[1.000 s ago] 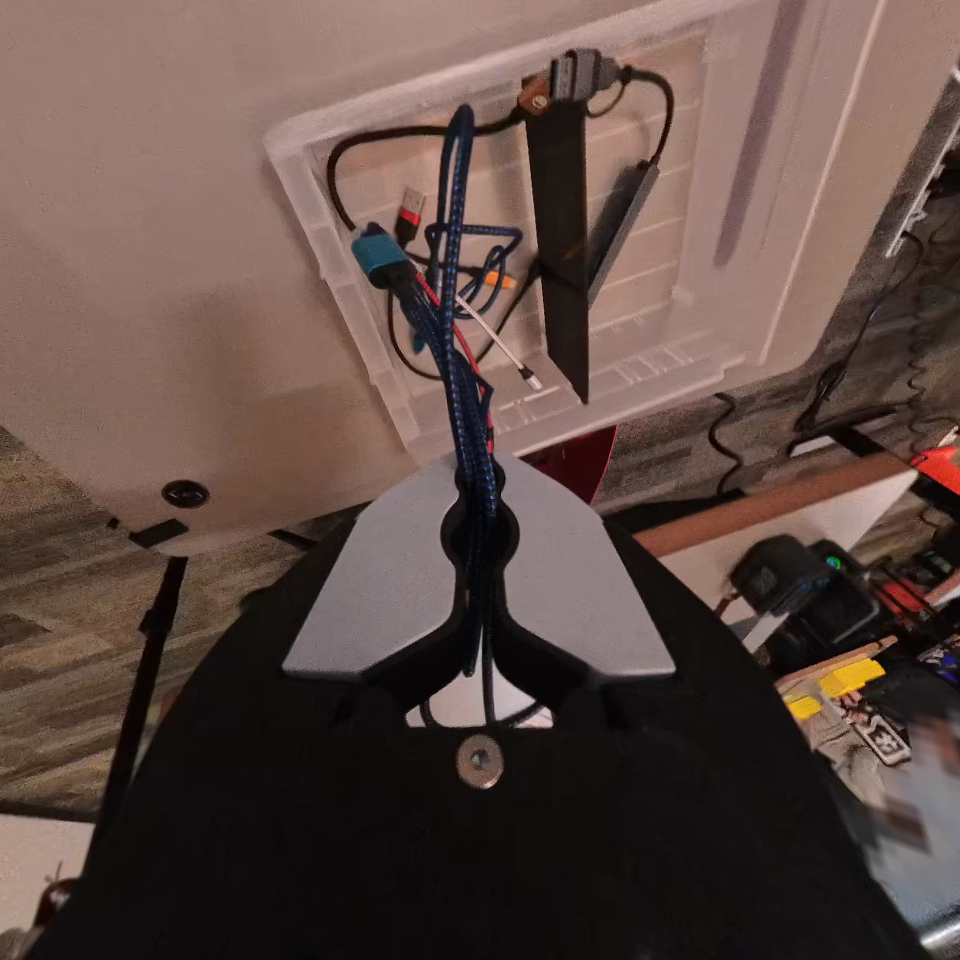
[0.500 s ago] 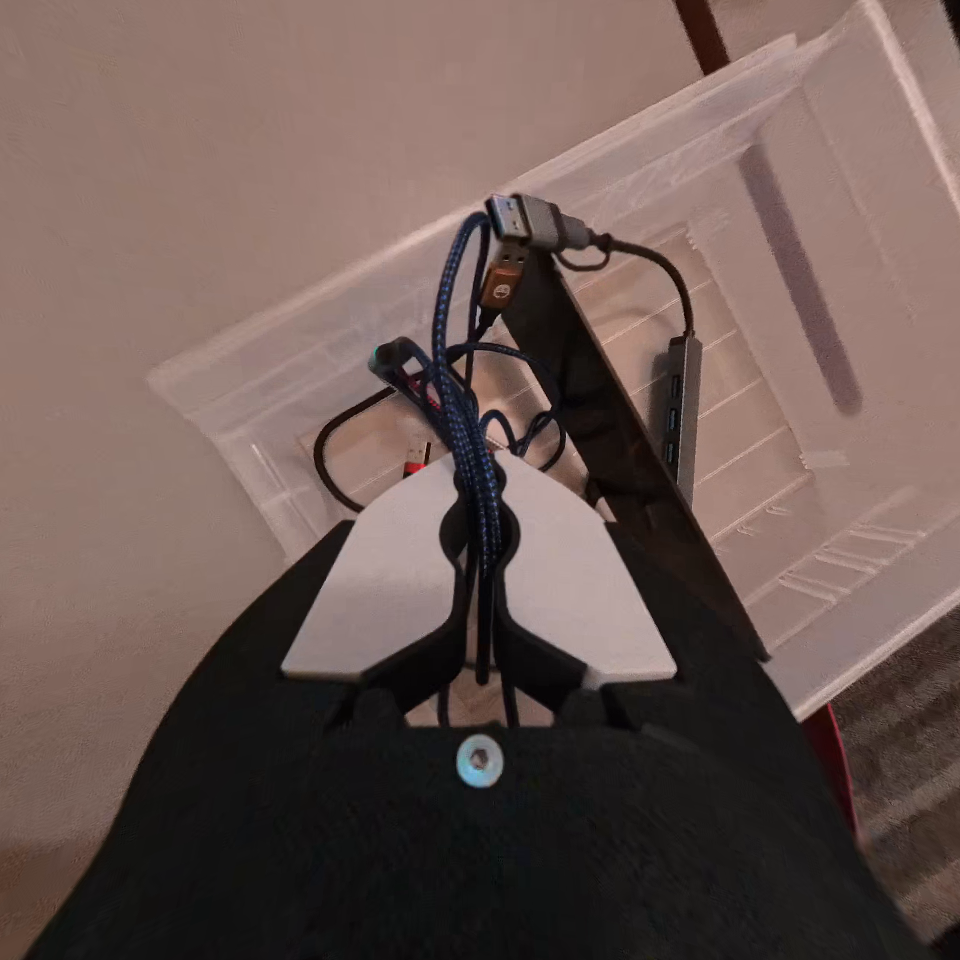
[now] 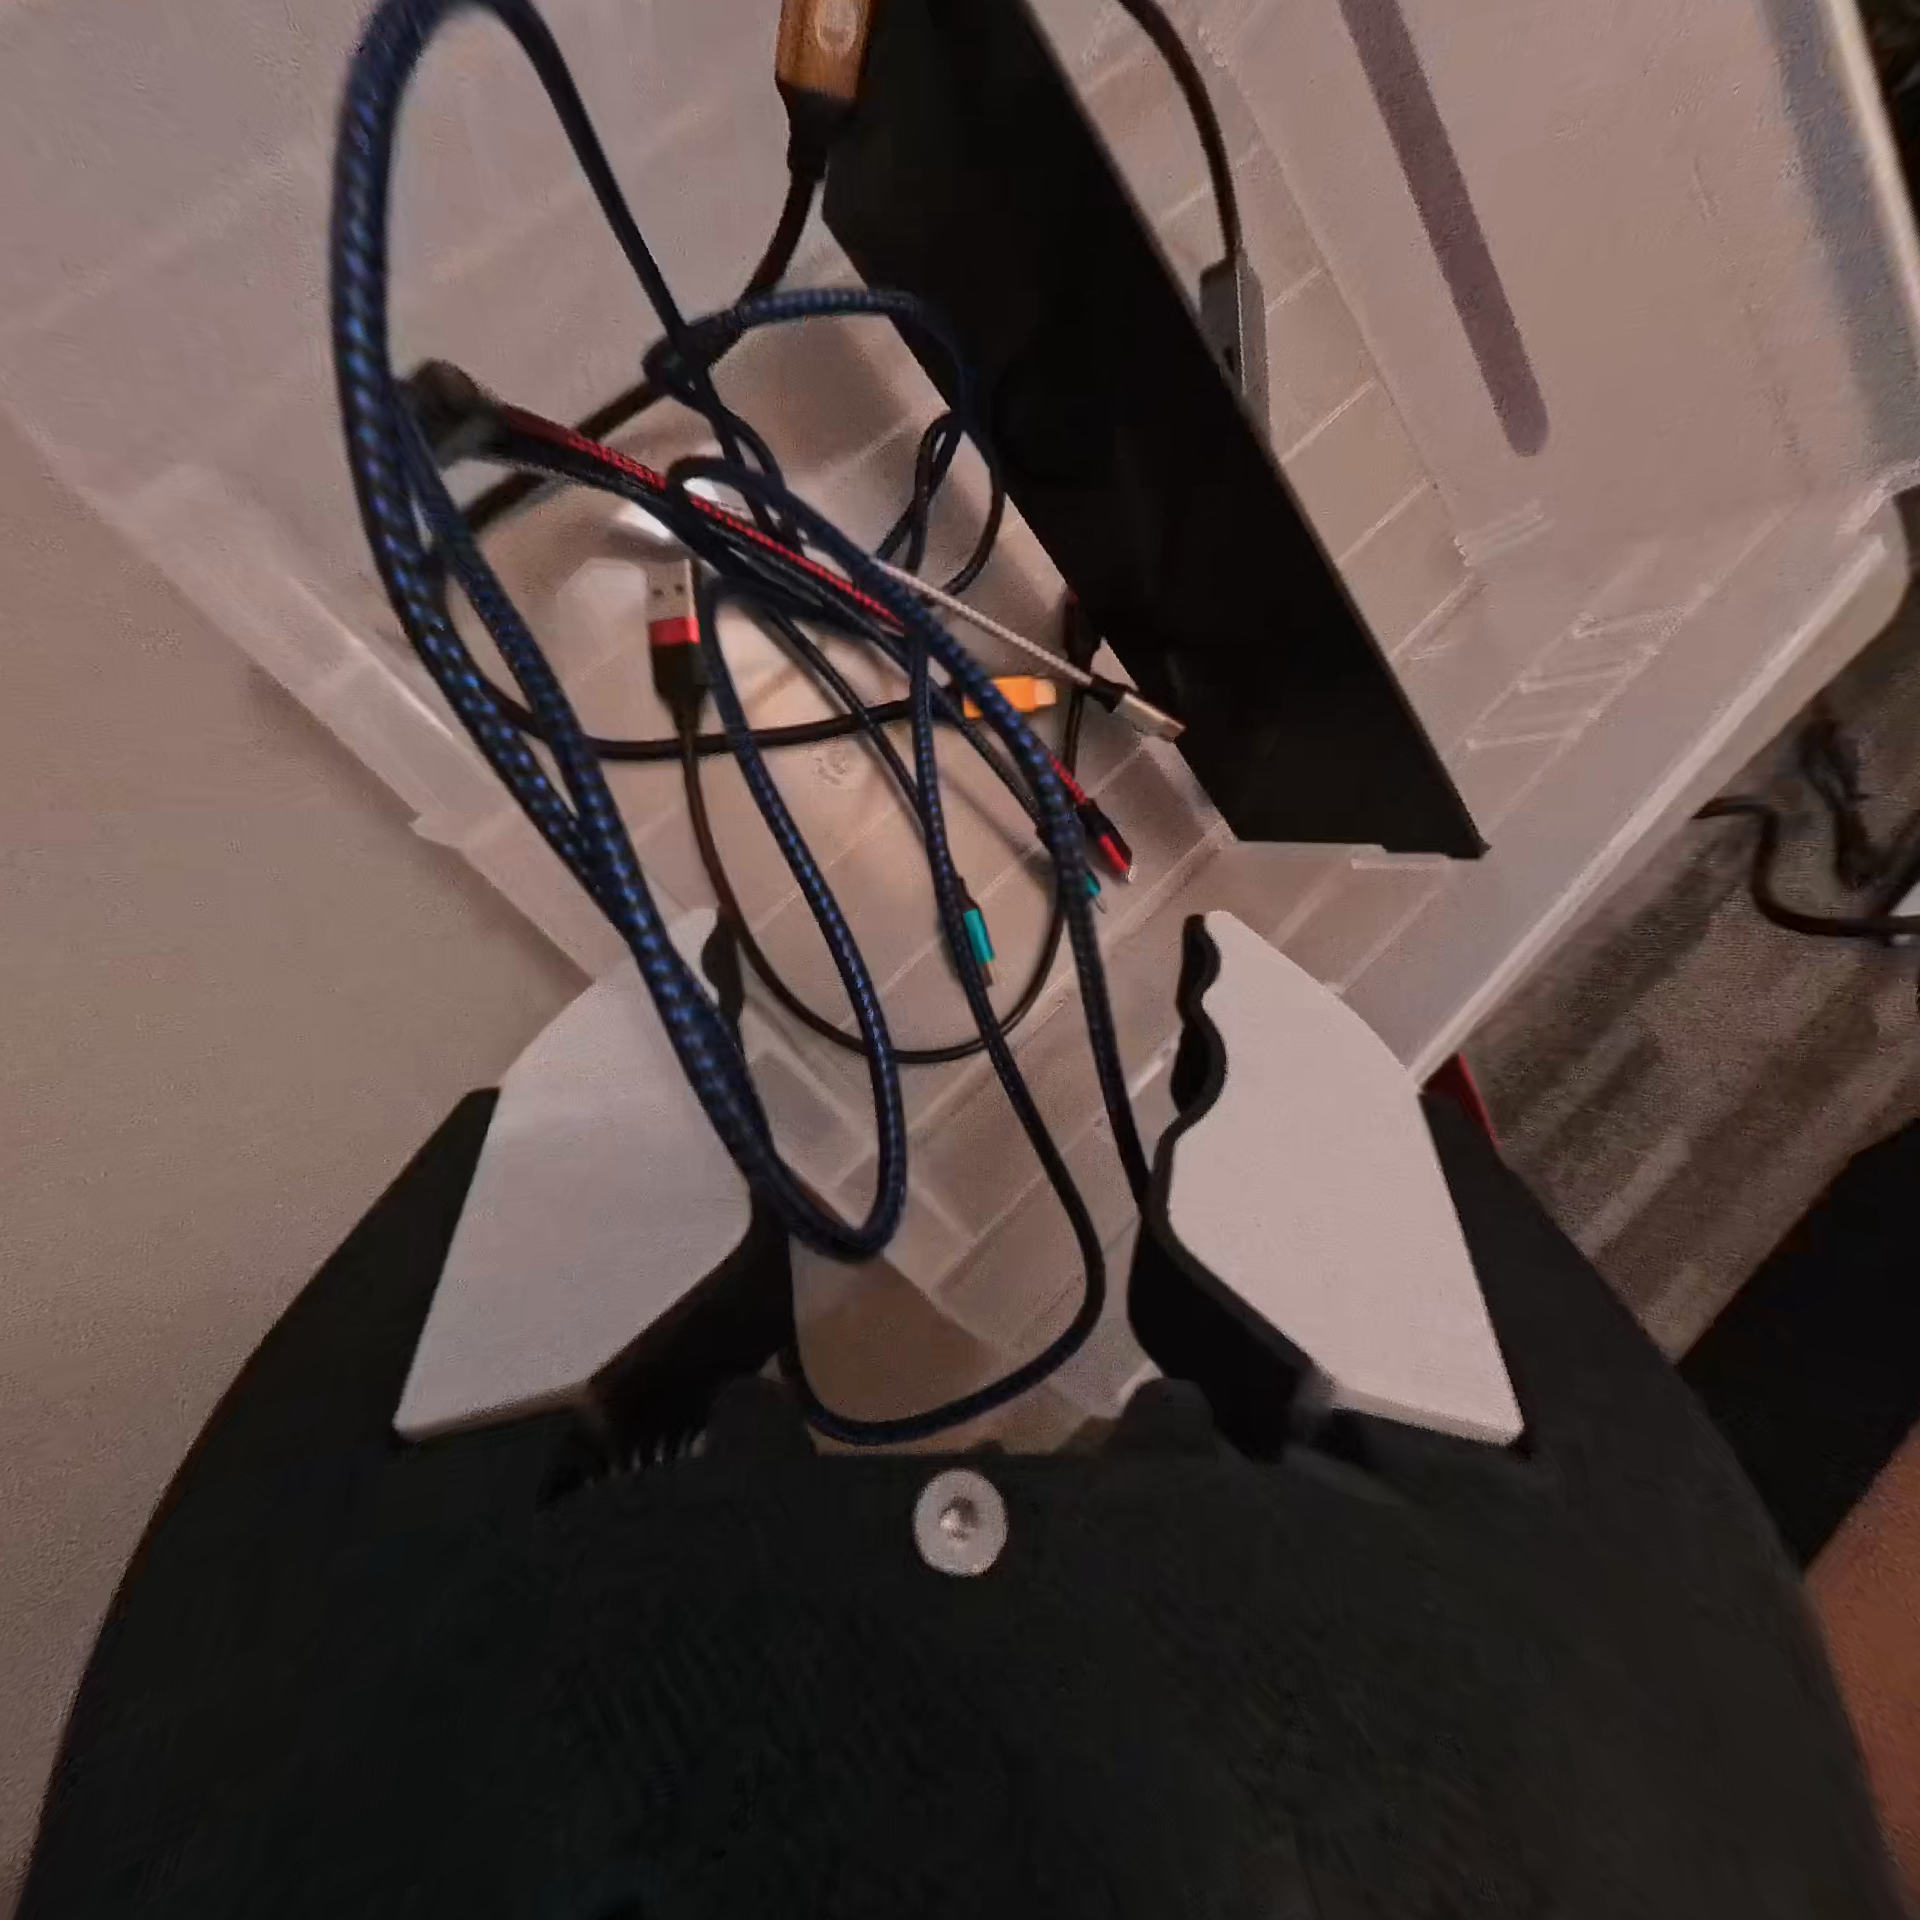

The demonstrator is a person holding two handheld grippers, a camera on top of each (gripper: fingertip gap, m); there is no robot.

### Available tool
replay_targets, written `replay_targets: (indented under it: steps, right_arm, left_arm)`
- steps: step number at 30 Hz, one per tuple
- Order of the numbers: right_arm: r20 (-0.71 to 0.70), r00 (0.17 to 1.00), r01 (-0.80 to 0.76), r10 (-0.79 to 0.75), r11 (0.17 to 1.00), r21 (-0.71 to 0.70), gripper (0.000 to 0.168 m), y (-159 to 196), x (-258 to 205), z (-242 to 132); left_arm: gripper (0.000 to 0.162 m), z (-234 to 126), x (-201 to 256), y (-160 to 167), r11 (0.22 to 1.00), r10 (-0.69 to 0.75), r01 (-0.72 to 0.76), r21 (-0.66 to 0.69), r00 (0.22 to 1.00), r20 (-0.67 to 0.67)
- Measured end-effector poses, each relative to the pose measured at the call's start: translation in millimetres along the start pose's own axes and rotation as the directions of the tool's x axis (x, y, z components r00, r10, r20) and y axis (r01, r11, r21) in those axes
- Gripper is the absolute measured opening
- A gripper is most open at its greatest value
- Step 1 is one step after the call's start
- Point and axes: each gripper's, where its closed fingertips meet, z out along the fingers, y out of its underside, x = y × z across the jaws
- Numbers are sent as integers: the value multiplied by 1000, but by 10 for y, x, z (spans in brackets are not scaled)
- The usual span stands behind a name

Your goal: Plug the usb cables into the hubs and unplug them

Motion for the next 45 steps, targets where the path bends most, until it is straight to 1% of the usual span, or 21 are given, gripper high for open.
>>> replay_targets:
  steps: [1,3,5,7,10,12,13,14,15,17,22,26,29,32,34,37,38,41,43,44,45]
  right_arm:
    - [36,999,-30,29,999,19,93,-9,-40,-70]
    - [81,993,-88,85,996,30,93,21,-84,-201]
    - [117,985,-129,127,992,5,97,93,-123,-288]
    - [79,989,-124,127,992,-37,89,194,-67,-363]
    - [70,991,-111,111,994,-14,73,186,-92,-464]
    - [65,996,-63,67,996,-56,70,221,-144,-423]
    - [60,998,-11,17,995,-100,57,259,-153,-398]
    - [77,997,41,-31,992,-120,26,254,-184,-381]
    - [92,994,71,-62,992,-105,15,179,-208,-377]
    - [76,993,90,-86,994,-54,10,-9,-155,-379]
    - [18,994,104,-103,992,-69,10,-208,132,-269]
    - [-8,994,-111,111,993,30,10,-376,353,-49]
    - [68,977,-210,204,974,89,10,-426,232,109]
    - [107,946,-323,307,922,214,9,-518,189,161]
    - [169,915,-399,367,888,230,9,-471,81,260]
    - [153,901,-429,406,887,171,9,-274,-51,447]
    - [135,902,-426,411,896,126,9,-207,-95,512]
    - [-10,952,-307,307,951,-41,12,-38,-84,607]
    - [-57,968,-249,243,955,-163,15,49,-35,572]
    - [-40,977,-214,210,956,-202,20,55,-38,531]
    - [8,984,-171,177,961,-216,33,20,-70,479]
  left_arm:
    - [73,-2,1,-1,1000,1,-1,1,1000,0]
    - [73,-3,3,6,1000,2,-2,-1,1000,1]
    - [72,-1,3,16,1000,-1,1,-1,1000,-1]
    - [73,5,-1,24,1000,-6,6,1,1000,-4]
    - [73,21,-2,33,1000,-9,9,1,1000,-8]
    - [73,28,4,42,1000,-5,5,-3,1000,-11]
    - [73,32,6,47,1000,-4,4,-6,1000,-15]
    - [73,37,4,52,1000,-5,5,-8,1000,-17]
    - [72,44,0,57,1000,-8,8,-10,1000,-20]
    - [73,59,-5,55,1000,-13,13,-11,1000,-24]
    - [72,61,39,13,1000,-3,3,-1,999,-34]
    - [72,66,32,-5,1000,-10,10,4,999,-34]
    - [72,75,49,-16,1000,-8,8,3,999,-39]
    - [72,85,78,-15,1000,-5,4,-1,999,-49]
    - [72,100,77,-4,1000,-4,4,-8,999,-53]
    - [72,132,71,3,1000,-9,8,-10,998,-59]
    - [73,143,75,6,1000,-10,10,-9,998,-62]
    - [72,173,86,20,1000,-10,9,-16,998,-67]
    - [72,181,93,33,1000,-10,8,-23,998,-67]
    - [72,179,97,38,1000,-9,7,-25,998,-66]
    - [72,174,99,43,1000,-9,7,-25,998,-65]
